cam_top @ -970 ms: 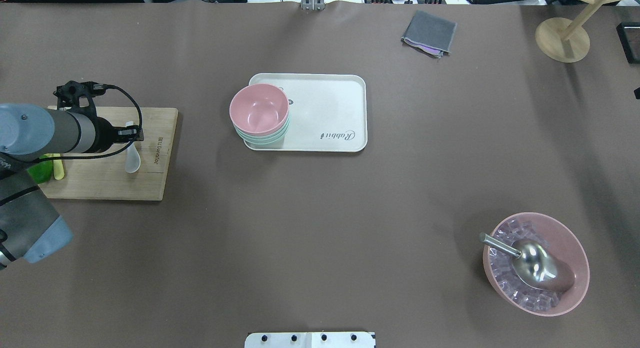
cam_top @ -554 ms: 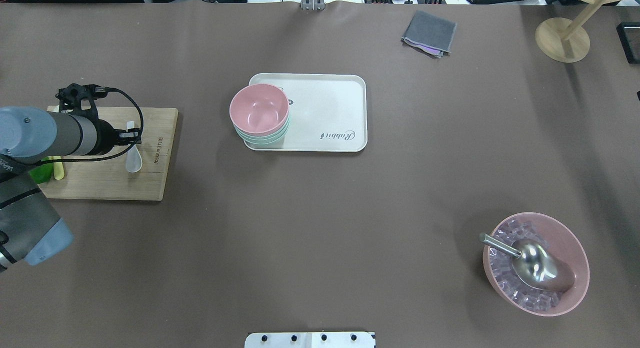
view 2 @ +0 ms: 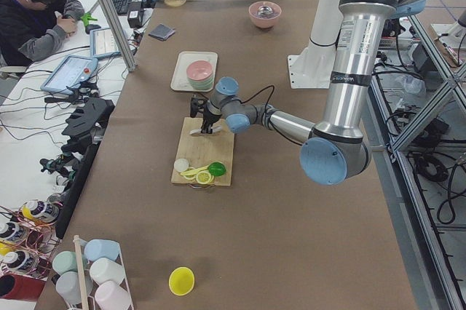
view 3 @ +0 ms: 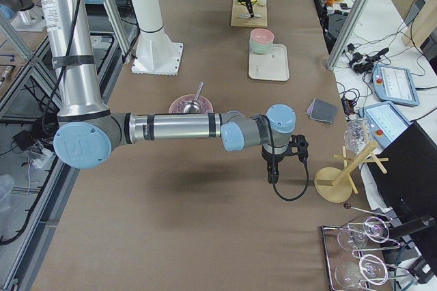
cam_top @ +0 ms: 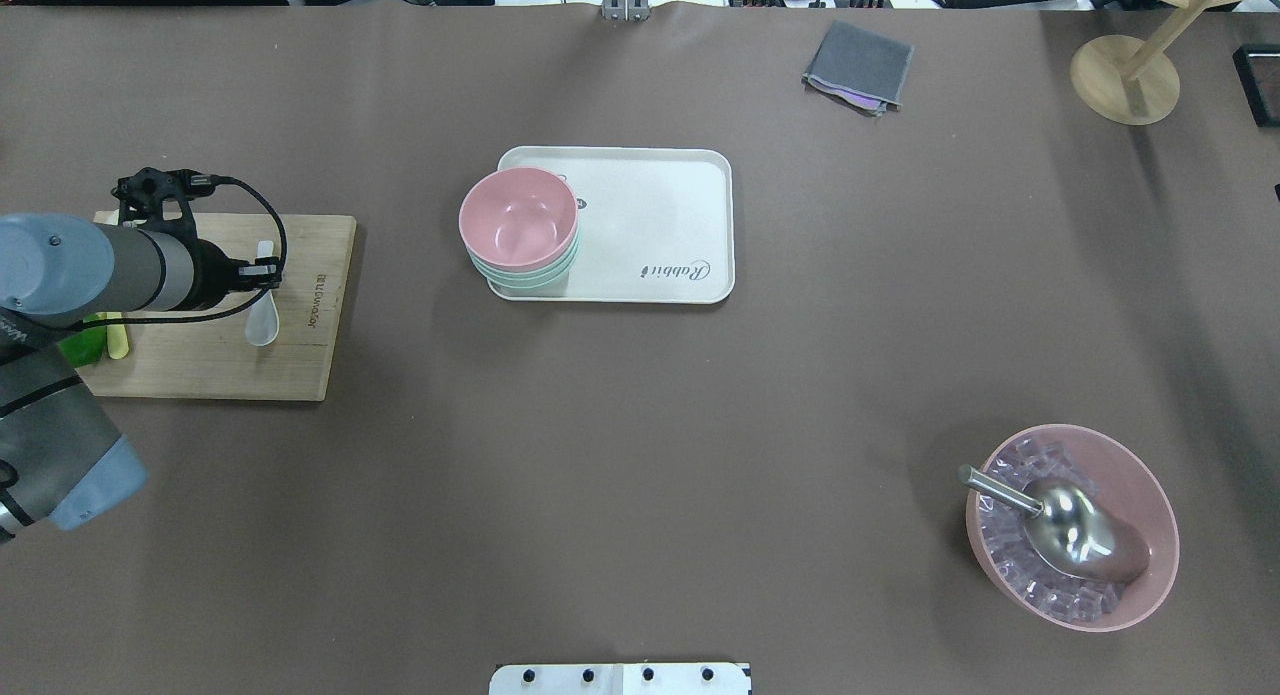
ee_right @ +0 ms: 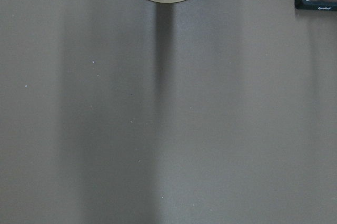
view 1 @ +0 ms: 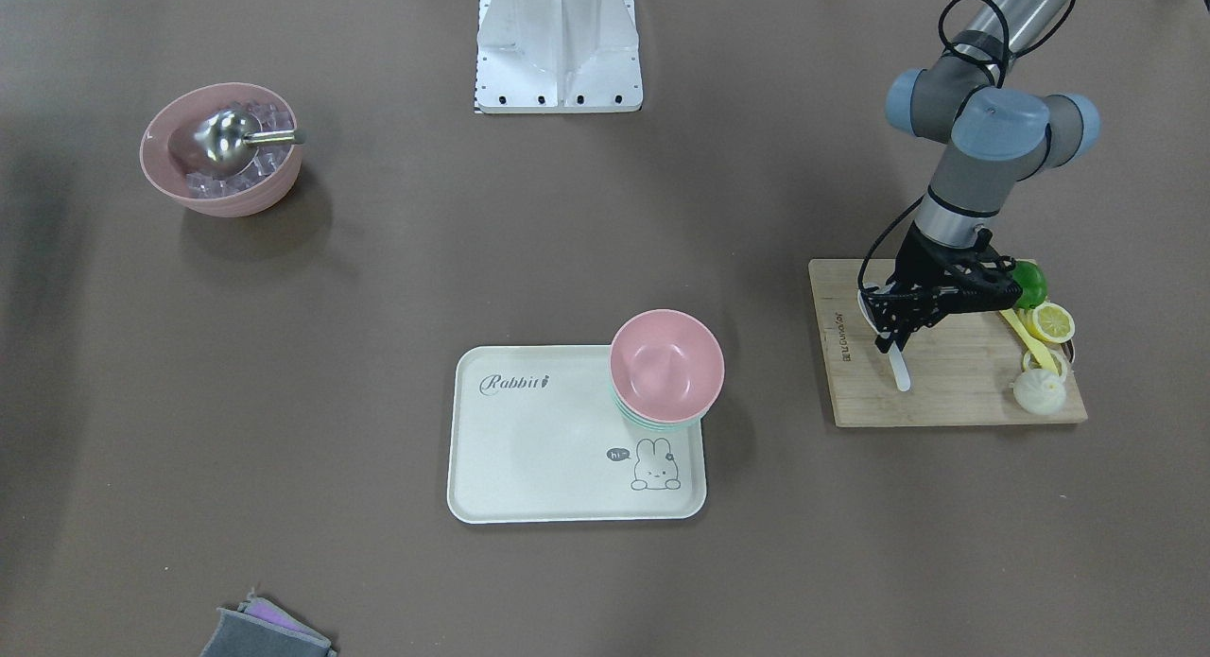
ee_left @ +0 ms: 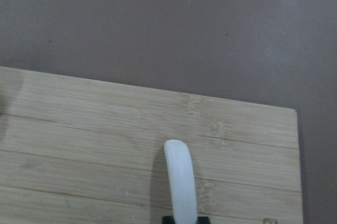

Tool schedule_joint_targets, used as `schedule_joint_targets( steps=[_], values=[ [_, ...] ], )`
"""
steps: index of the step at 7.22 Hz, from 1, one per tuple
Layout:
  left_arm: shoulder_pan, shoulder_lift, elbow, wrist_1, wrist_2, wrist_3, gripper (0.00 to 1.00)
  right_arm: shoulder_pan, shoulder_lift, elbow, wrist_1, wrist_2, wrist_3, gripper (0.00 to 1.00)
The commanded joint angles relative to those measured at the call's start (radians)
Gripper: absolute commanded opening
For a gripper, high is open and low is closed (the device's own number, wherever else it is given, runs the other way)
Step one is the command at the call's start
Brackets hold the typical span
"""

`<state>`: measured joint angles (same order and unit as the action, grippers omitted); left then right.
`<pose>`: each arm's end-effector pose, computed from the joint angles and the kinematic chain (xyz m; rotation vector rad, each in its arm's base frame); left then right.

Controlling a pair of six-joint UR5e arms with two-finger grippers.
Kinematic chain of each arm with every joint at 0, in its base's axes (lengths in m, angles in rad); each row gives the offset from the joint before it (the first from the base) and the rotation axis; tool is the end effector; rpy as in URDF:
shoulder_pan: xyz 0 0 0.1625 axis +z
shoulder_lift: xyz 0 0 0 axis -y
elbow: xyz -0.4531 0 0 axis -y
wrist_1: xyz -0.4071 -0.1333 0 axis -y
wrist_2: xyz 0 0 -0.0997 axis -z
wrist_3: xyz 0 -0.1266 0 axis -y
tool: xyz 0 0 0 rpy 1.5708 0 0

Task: Stack pink bowl on green and place spoon
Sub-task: 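Lift the white spoon with the left gripper toward the pink bowl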

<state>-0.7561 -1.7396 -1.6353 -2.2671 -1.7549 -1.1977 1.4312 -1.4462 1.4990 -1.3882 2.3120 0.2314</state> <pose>0.3839 -0.5134 0.5096 0.3529 0.8770 -0.2686 -0.0336 -0.5826 0.6582 0.0846 -0.7662 0.0000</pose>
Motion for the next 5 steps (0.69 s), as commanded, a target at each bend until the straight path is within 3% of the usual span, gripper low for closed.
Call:
schedule_joint_targets(
  steps=[1, 5],
  values=[
    [-0.005, -0.070, -0.023, 0.023, -0.003, -0.011, 0.00, 0.012, -0.020, 0.000, 0.000, 0.001, -0.042, 1.00],
    [-0.019, -0.392, -0.006, 0.355, 0.005, -0.178, 0.00, 0.106, -0.154, -0.002, 0.001, -0.020, -0.067, 1.00]
  ],
)
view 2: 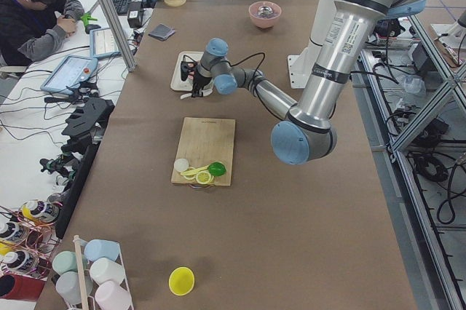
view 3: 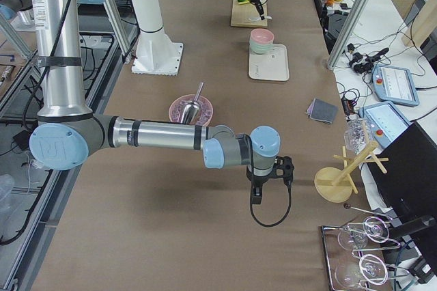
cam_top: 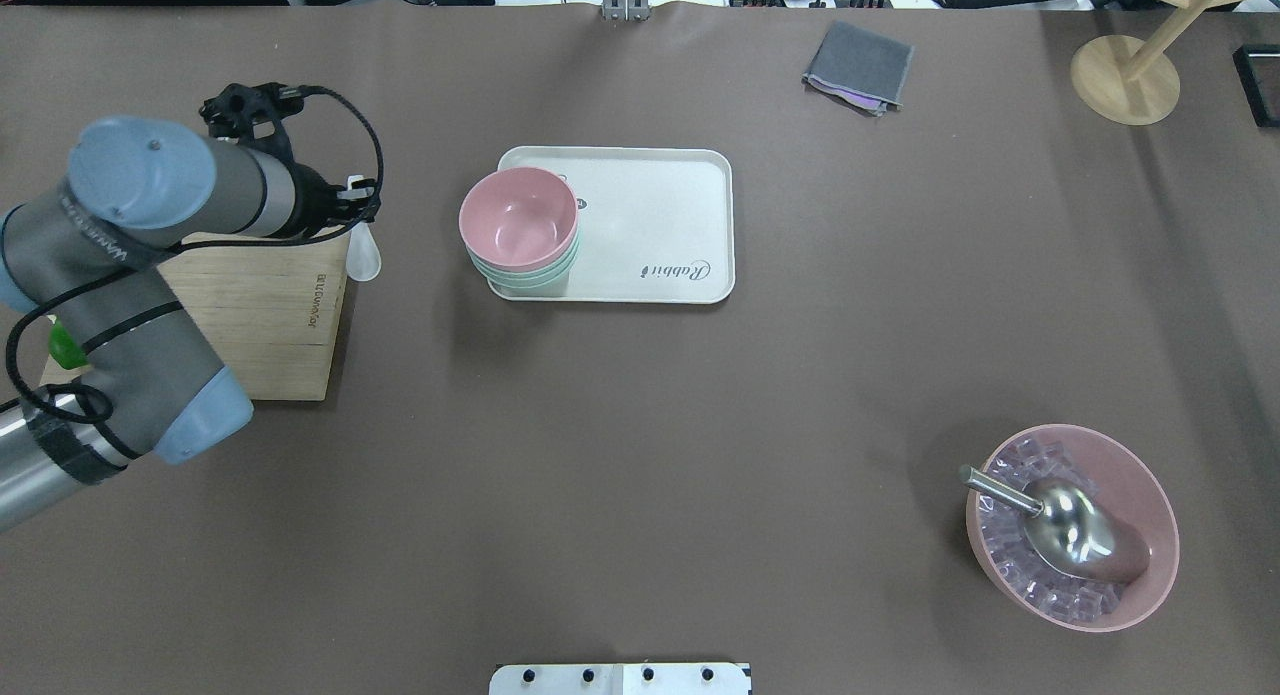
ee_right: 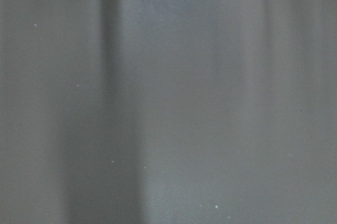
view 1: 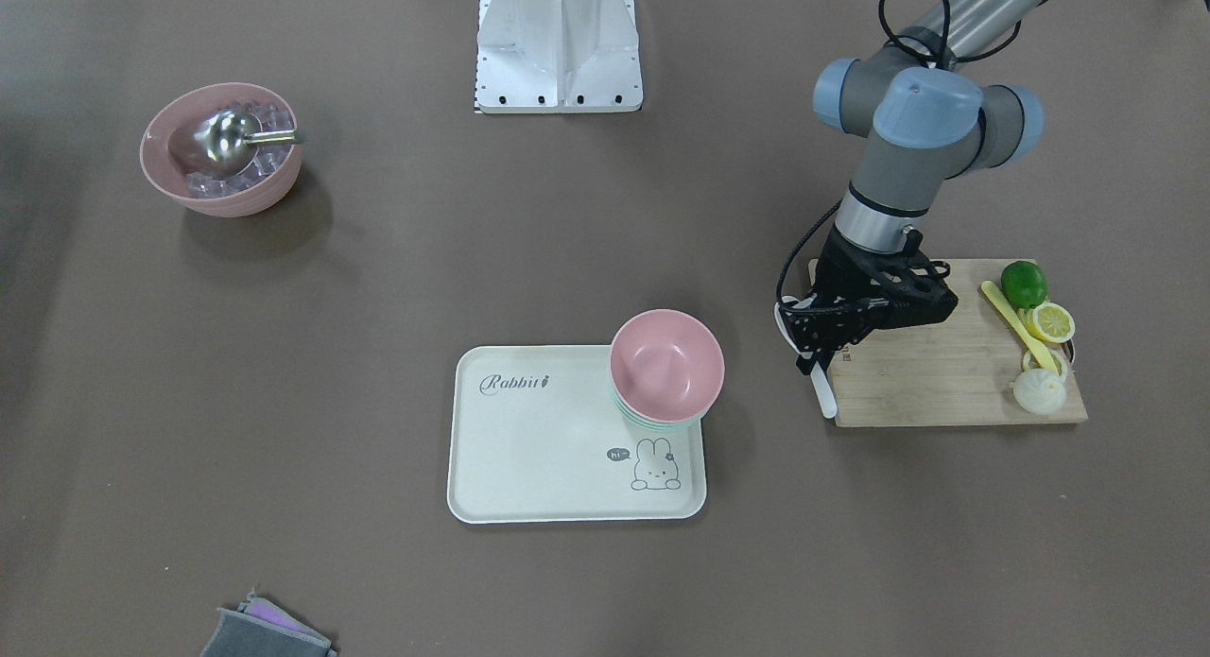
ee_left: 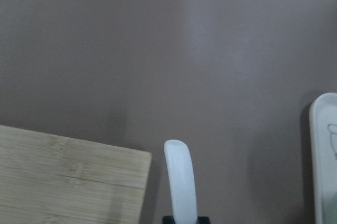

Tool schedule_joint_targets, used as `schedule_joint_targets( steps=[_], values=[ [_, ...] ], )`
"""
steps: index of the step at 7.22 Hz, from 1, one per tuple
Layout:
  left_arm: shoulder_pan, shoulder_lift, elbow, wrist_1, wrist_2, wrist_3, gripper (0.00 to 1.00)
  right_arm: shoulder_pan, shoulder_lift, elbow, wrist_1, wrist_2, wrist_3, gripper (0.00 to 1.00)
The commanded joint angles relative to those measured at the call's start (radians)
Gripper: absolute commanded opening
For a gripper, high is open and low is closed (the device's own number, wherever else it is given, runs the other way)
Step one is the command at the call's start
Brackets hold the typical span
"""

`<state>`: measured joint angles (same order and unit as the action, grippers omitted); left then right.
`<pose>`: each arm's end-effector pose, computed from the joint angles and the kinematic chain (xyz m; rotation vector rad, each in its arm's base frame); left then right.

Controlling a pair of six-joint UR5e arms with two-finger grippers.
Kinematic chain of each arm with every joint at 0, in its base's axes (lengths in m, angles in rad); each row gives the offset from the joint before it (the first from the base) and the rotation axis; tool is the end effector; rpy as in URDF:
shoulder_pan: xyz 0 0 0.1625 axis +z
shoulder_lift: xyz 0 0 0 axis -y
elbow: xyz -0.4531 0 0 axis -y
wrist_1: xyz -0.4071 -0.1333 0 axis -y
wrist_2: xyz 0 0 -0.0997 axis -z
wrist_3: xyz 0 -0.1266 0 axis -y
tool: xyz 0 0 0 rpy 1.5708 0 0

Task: Stack pink bowl on green and place spoon
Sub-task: 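Lift the white spoon with the left gripper toward the pink bowl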

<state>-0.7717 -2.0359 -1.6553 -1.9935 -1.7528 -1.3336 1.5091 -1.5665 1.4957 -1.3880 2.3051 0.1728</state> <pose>0.4315 -0.5738 0.3426 0.3243 0.9363 -0.4020 0.0165 -0.5196 0.7266 0.0204 -0.7411 0.0649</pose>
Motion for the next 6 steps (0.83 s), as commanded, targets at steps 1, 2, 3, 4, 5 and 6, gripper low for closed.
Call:
schedule_joint_targets(
  steps=[1, 2, 3, 4, 5, 6],
  values=[
    [-0.003, -0.180, 0.047, 0.135, 0.003, -0.080, 0.00, 0.034, -0.040, 0.002, 0.000, -0.013, -0.012, 1.00],
    [0.002, -0.229, 0.101, 0.140, 0.007, -0.146, 0.00, 0.036, -0.041, 0.002, 0.000, -0.013, -0.012, 1.00],
    [0.040, -0.236, 0.118, 0.133, 0.063, -0.157, 0.00, 0.037, -0.046, 0.003, 0.000, -0.013, -0.012, 1.00],
    [0.086, -0.236, 0.118, 0.131, 0.105, -0.171, 0.00, 0.039, -0.047, 0.003, 0.000, -0.013, -0.012, 1.00],
    [0.107, -0.230, 0.115, 0.131, 0.119, -0.174, 0.00, 0.039, -0.046, 0.002, 0.000, -0.015, -0.010, 1.00],
    [0.123, -0.230, 0.112, 0.131, 0.121, -0.193, 0.00, 0.039, -0.046, 0.002, 0.000, -0.015, -0.010, 1.00]
  ],
)
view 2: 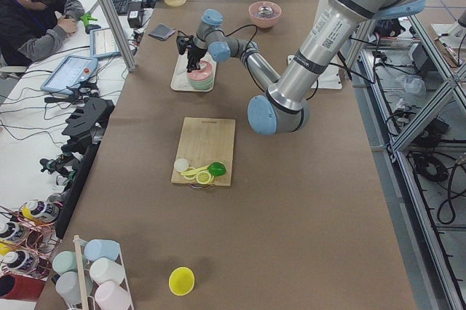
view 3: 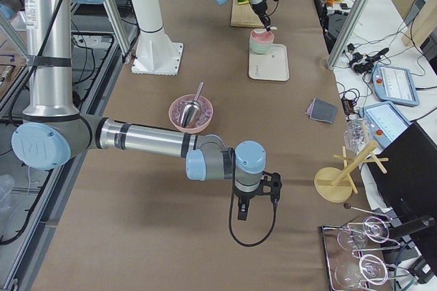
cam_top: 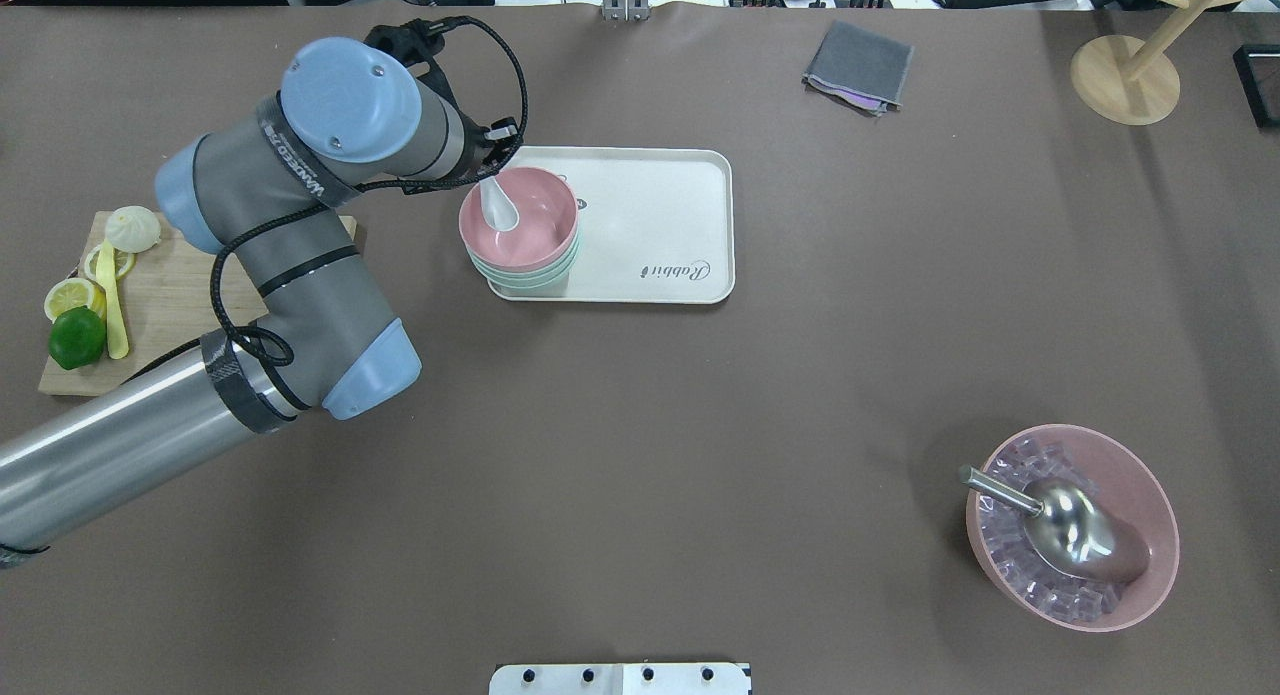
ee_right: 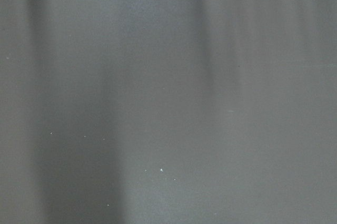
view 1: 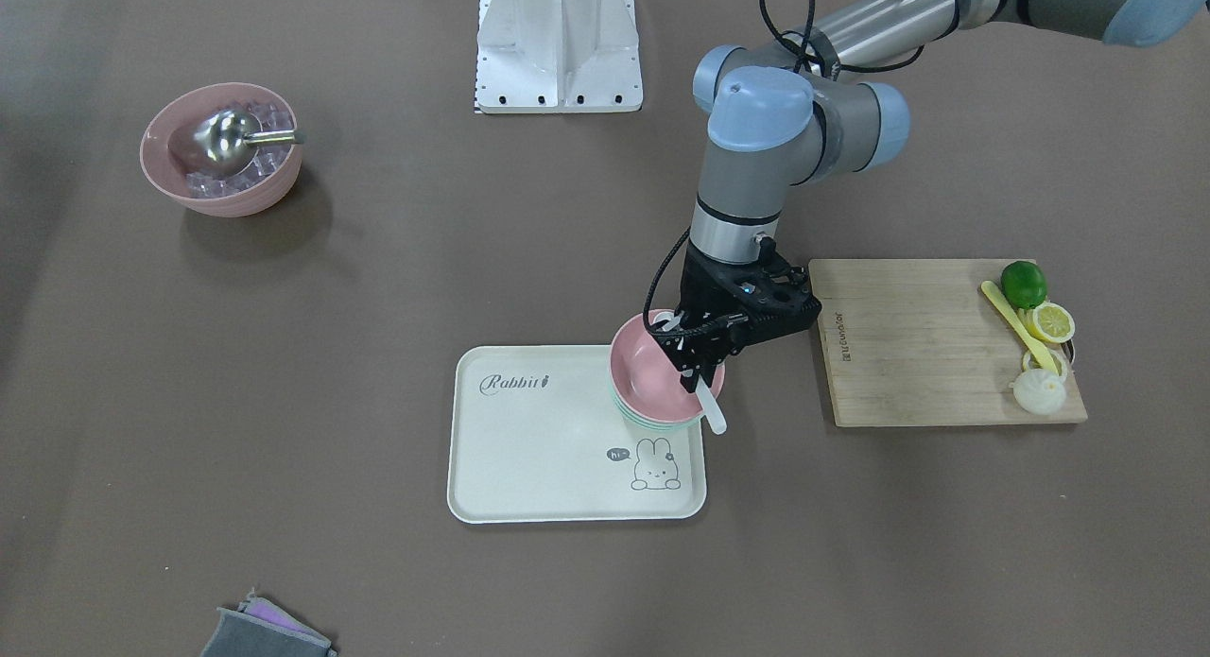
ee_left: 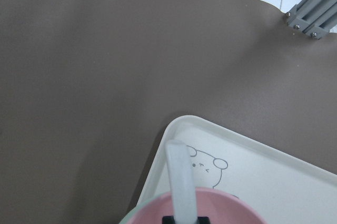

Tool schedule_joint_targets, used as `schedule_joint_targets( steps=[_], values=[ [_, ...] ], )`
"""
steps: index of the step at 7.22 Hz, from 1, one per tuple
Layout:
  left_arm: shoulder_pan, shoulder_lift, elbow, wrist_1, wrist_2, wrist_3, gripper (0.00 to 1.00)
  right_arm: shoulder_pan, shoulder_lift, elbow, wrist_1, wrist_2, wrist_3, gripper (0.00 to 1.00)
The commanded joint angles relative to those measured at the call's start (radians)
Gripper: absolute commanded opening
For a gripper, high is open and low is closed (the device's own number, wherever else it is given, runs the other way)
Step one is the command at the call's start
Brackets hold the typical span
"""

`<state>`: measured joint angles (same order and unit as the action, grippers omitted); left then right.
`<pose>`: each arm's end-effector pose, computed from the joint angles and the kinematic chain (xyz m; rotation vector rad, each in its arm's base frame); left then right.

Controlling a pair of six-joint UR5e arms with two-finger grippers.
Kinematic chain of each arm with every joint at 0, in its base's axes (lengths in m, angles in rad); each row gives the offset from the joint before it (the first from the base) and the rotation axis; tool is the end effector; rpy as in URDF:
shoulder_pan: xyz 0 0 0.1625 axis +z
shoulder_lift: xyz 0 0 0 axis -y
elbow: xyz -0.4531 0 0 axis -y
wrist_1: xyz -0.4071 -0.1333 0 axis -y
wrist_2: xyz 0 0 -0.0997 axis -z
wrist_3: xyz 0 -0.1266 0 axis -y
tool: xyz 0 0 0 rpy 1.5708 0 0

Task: Stack pink bowl on green and place spoon
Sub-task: 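Place the white spoon into the pink bowl and open the left gripper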

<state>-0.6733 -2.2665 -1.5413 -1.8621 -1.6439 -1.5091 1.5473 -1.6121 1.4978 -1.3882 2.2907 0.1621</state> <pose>0.5255 -0.5778 0.2498 0.2846 0.9292 -0.5285 0.0383 -0.4927 0.7498 -0.0016 -0.7229 0.1079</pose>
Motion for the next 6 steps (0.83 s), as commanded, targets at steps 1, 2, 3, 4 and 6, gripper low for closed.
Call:
schedule_joint_targets(
  steps=[1, 2, 3, 4, 6],
  values=[
    [0.044, -0.002, 0.001, 0.000, 0.044, -0.037, 0.00, 0.001, -0.002, -0.001, 0.000, -0.001, 0.001, 1.00],
    [0.050, -0.005, 0.001, 0.000, 0.053, -0.037, 0.00, 0.001, 0.000, -0.001, 0.000, -0.001, 0.001, 1.00],
    [0.050, -0.005, 0.000, 0.000, 0.053, -0.036, 0.00, 0.001, 0.001, -0.002, 0.000, -0.001, 0.001, 1.00],
    [0.050, -0.007, 0.000, 0.000, 0.053, -0.033, 0.21, 0.001, 0.001, -0.001, 0.000, -0.001, 0.001, 1.00],
    [0.050, -0.005, -0.003, 0.000, 0.055, -0.004, 0.98, 0.001, 0.005, -0.002, 0.000, -0.001, 0.002, 1.00]
  ],
)
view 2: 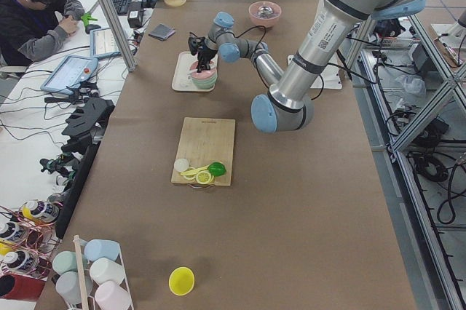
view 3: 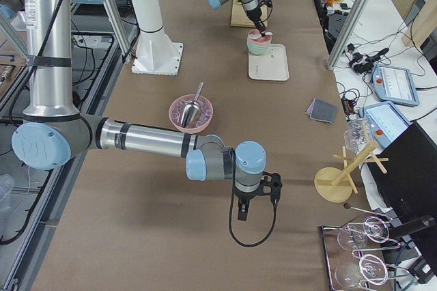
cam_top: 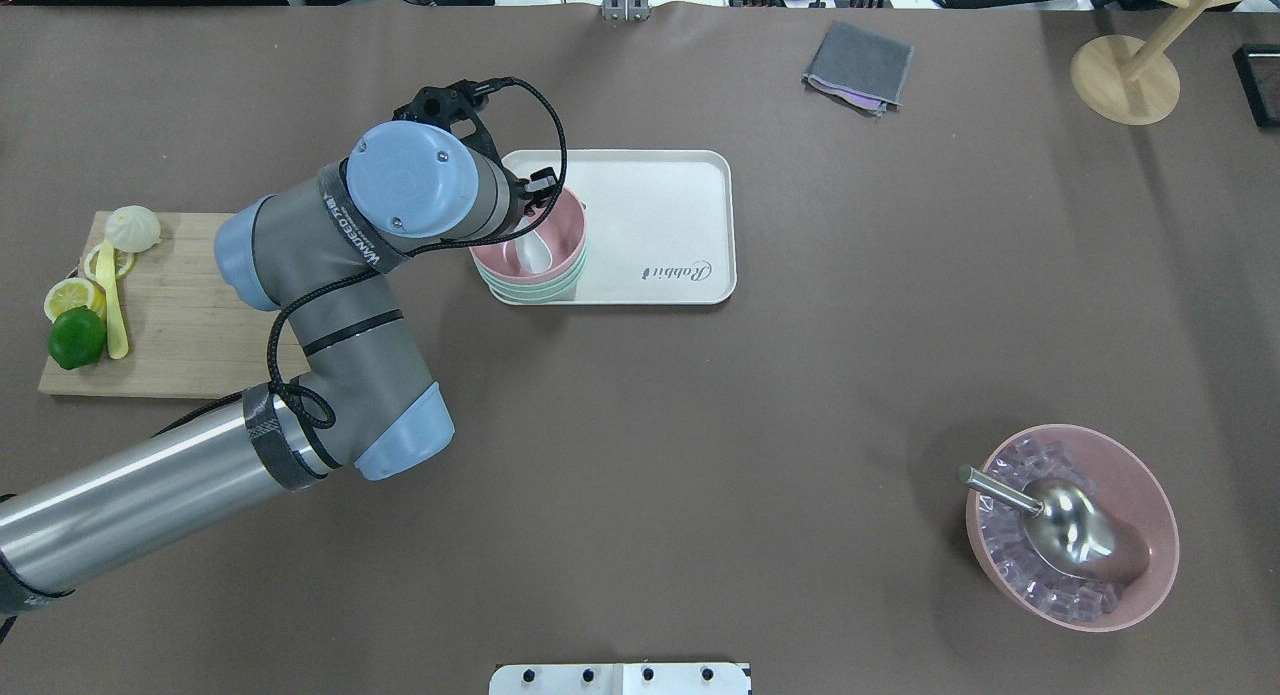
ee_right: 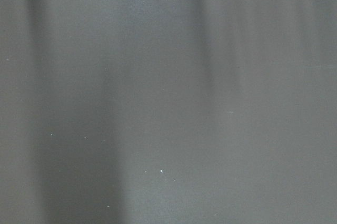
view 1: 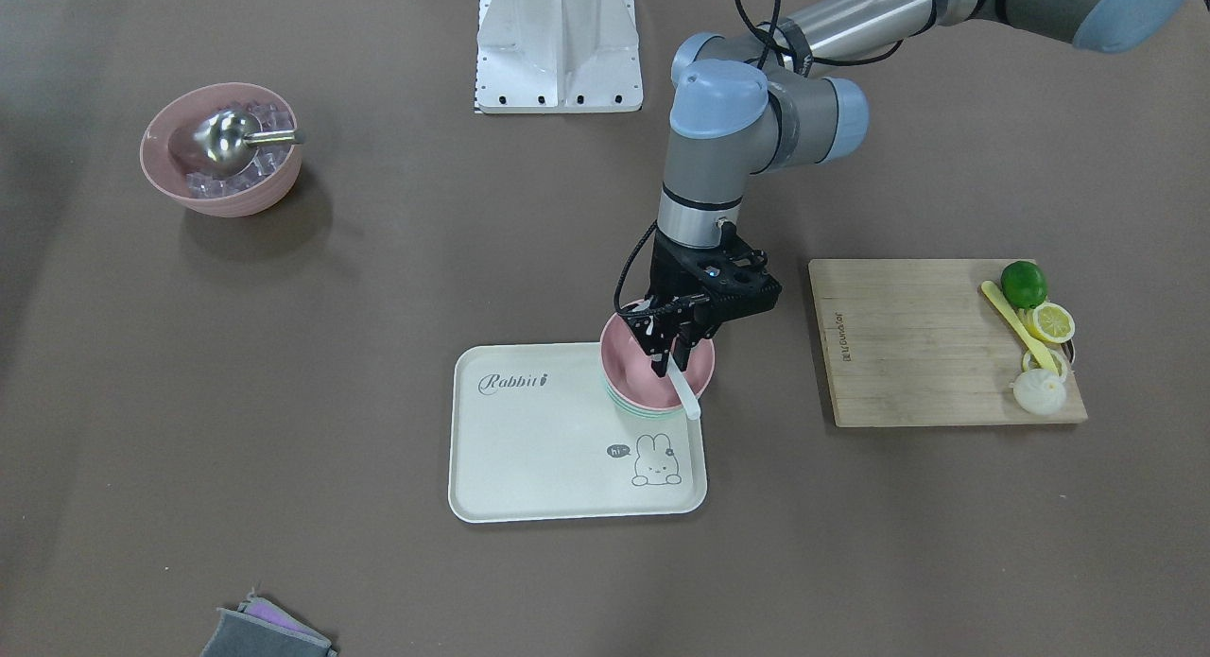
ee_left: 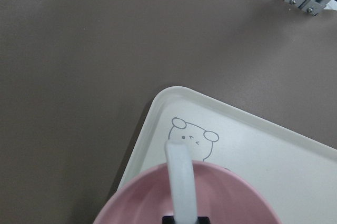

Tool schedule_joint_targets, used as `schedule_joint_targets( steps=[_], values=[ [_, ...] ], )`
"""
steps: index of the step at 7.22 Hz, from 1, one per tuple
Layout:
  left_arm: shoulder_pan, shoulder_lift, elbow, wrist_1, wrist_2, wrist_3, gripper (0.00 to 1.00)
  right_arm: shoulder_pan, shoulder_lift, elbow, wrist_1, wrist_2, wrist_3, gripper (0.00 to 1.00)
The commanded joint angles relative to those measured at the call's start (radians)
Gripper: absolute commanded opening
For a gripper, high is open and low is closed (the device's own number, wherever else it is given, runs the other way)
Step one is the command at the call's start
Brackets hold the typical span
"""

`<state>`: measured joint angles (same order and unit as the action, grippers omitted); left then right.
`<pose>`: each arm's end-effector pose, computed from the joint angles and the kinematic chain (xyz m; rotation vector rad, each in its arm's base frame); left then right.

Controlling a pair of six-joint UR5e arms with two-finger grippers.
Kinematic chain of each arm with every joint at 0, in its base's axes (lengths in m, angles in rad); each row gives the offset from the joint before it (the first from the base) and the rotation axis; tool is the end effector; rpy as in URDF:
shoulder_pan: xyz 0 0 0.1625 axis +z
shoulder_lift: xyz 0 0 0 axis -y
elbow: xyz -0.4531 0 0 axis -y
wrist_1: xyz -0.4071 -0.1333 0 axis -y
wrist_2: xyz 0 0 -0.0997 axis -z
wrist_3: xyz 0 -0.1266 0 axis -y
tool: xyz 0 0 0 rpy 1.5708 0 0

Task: Stack pink bowl on green and place spoon
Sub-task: 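Place the white spoon into the pink bowl and open the left gripper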

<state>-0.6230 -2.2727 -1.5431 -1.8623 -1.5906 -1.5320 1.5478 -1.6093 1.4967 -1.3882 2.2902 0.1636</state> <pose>0.5502 -0.5563 0.2444 0.3003 0.9311 -0.5280 0.0385 -0.4942 0.7490 -0.0003 -0.7226 0.1093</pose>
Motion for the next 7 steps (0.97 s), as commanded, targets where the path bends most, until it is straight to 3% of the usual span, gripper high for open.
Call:
schedule_joint_targets(
  steps=[1, 3, 4, 5, 7],
  values=[
    [-0.001, 0.001, -0.005, 0.000, 0.001, 0.033, 0.98, 0.000, 0.002, -0.001, 0.000, 0.000, 0.001, 1.00],
    [-0.047, 0.013, -0.057, 0.023, -0.028, 0.210, 0.98, 0.000, -0.001, -0.003, 0.000, -0.003, 0.001, 1.00],
    [-0.122, 0.039, -0.081, 0.087, -0.161, 0.346, 0.98, 0.000, -0.007, -0.003, 0.000, -0.026, 0.001, 1.00],
    [-0.208, 0.111, -0.138, 0.119, -0.278, 0.551, 0.99, 0.000, -0.012, -0.003, 0.000, -0.044, 0.001, 1.00],
    [-0.405, 0.246, -0.157, 0.158, -0.476, 0.970, 0.99, 0.000, -0.020, -0.001, 0.000, -0.044, 0.001, 1.00]
  ],
)
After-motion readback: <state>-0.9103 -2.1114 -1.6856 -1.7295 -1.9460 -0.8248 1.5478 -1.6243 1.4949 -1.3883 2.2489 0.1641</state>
